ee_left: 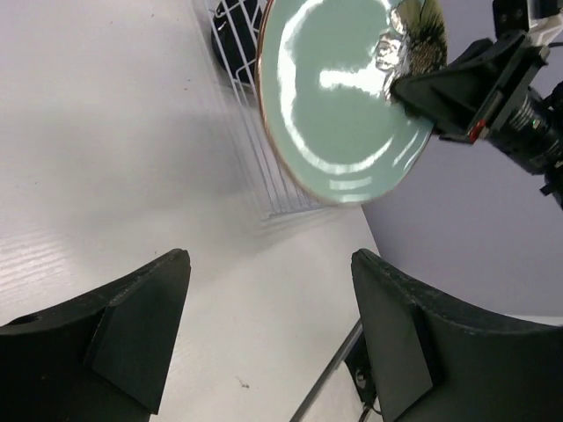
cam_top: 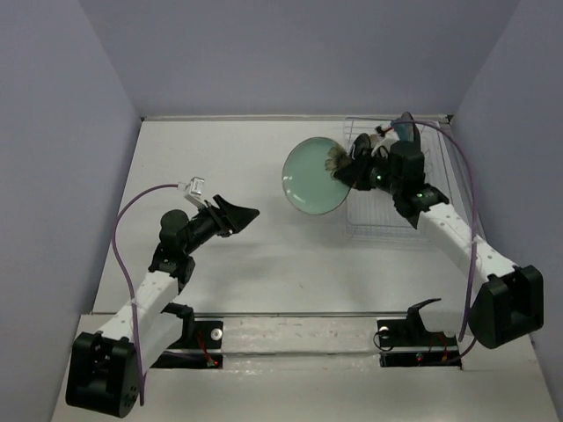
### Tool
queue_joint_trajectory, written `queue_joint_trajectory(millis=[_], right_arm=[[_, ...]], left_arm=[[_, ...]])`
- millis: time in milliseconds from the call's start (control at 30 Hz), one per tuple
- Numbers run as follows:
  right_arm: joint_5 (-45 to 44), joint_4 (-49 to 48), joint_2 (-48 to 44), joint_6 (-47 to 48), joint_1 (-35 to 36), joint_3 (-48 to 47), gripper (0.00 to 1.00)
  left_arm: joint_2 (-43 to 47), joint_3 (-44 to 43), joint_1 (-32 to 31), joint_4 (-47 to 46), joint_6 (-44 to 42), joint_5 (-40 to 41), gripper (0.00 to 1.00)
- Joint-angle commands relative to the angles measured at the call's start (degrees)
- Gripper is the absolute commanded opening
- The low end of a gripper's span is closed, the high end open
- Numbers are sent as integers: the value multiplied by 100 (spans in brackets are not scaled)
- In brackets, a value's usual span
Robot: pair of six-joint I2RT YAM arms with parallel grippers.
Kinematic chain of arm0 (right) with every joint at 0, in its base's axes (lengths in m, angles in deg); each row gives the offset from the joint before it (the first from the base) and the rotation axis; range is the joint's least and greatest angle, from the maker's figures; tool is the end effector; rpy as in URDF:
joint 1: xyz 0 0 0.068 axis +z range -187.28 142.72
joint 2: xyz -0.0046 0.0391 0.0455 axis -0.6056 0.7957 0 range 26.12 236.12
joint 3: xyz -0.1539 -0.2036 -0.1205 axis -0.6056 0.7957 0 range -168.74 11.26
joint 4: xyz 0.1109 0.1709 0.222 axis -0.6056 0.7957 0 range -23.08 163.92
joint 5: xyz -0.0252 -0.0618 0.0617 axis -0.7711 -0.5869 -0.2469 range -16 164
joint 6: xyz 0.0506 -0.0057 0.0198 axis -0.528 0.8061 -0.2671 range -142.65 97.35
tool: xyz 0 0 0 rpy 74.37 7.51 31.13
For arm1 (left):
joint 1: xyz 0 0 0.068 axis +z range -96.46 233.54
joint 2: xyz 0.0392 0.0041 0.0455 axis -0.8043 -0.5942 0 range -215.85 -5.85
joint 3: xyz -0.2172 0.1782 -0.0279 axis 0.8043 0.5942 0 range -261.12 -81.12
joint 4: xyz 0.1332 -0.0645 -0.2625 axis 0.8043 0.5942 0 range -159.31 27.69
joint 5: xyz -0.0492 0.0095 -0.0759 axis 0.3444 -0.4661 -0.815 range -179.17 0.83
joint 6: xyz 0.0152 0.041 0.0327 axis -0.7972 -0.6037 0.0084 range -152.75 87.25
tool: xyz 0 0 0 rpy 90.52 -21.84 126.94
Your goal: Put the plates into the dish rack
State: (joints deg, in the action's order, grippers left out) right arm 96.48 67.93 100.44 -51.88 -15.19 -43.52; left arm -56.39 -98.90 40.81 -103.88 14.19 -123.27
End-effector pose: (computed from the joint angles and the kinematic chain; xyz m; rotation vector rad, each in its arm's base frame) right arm 0.3076 0.1399 0.2996 -0.1507 2.0209 0.9621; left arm 0.2142 -0.0694 0.2232 0.0136 1.6918 -1.2574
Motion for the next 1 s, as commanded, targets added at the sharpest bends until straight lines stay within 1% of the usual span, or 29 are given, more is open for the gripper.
queue_joint_trajectory(millis=[0,67,100,133,200,233,267,300,400,467,533,600,633,667,767,800,900,967], right_arm=[[-1495,405,-857,347,-854,-1314,7],[-2148,644,-876,662,-1030,-1665,7],[-2517,837,-858,760,-1092,-1998,7],[-3173,926,-745,831,-1145,-2149,7],[-3713,1058,-595,998,-1389,-2509,7],[-4107,1050,-412,1138,-1487,-2615,7],[-4259,1058,-314,1200,-1610,-2738,7],[-4478,1041,-209,1253,-1881,-2966,7],[-4665,1041,143,1341,-2304,-3318,7],[-4954,1015,318,1446,-2621,-3626,7],[-4990,971,433,1586,-2779,-3784,7],[-5261,910,635,2016,-2780,-3961,7],[-5254,866,697,2175,-2780,-3961,7],[-5271,743,793,2550,-2780,-3900,7],[-5350,558,917,3044,-2780,-3663,7],[-5290,392,943,3394,-2780,-3436,7],[-5149,320,1119,3818,-2780,-3215,7],[-4859,215,1215,4073,-2780,-3013,7]], left_arm=[[404,-33,-185,-147,-290,141,85],[475,20,-273,-156,-378,281,84],[493,38,-343,-147,-396,325,84],[536,55,-379,-156,-431,369,84],[572,73,-484,-147,-527,527,84],[616,82,-633,-138,-571,571,84],[633,82,-721,-138,-641,659,84],[677,108,-896,-121,-668,686,84],[774,143,-1134,-77,-765,808,84],[906,161,-1353,46,-888,966,84],[1011,178,-1477,134,-1010,1081,84],[1090,179,-1653,187,-1107,1283,84],[1117,187,-1714,205,-1160,1371,84],[1160,187,-1828,283,-1256,1520,84],[1222,152,-1978,415,-1362,1661,84],[1266,143,-2048,459,-1406,1697,84],[1267,126,-2137,530,-1424,1863,87],[1266,108,-2198,582,-1442,1960,90]])
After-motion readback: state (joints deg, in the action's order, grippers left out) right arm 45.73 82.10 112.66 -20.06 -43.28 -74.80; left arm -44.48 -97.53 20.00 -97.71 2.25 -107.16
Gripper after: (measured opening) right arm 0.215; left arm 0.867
